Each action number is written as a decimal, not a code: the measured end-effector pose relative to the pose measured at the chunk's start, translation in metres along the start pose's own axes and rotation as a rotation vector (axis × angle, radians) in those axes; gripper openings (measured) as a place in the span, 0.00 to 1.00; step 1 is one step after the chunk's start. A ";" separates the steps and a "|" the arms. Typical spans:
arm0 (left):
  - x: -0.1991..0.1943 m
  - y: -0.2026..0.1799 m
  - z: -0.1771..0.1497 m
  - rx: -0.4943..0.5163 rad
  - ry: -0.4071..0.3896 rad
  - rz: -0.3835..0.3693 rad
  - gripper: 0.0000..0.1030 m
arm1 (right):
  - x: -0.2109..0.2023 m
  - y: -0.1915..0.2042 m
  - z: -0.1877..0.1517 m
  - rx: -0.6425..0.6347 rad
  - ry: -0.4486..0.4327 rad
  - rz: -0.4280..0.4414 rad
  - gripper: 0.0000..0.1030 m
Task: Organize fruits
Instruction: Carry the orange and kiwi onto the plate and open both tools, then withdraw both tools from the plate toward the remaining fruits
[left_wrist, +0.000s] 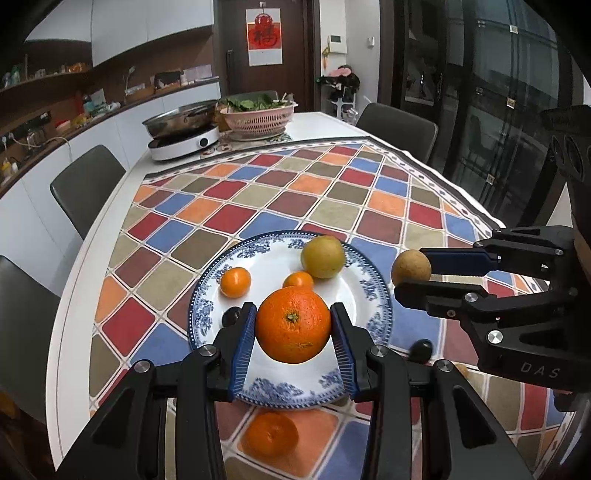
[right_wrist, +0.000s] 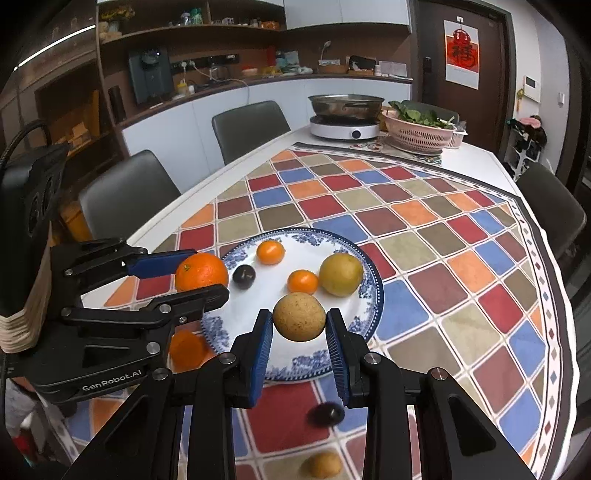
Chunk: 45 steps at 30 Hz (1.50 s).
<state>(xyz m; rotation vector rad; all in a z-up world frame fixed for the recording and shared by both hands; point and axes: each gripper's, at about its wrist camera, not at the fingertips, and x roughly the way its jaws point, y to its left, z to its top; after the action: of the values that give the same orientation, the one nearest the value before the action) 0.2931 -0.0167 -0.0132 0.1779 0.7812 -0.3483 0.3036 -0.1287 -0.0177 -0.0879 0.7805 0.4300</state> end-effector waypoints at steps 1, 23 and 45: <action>0.005 0.002 0.001 0.000 0.007 -0.002 0.39 | 0.005 -0.001 0.001 -0.002 0.008 0.000 0.30; 0.094 0.030 0.024 0.033 0.150 -0.025 0.39 | 0.096 -0.031 0.012 0.022 0.170 -0.008 0.30; 0.054 0.020 0.035 0.026 0.130 0.005 0.57 | 0.062 -0.024 0.017 0.028 0.120 -0.016 0.31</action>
<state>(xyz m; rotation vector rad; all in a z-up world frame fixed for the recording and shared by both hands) 0.3589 -0.0208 -0.0263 0.2281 0.9043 -0.3447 0.3641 -0.1249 -0.0509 -0.0940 0.9028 0.4013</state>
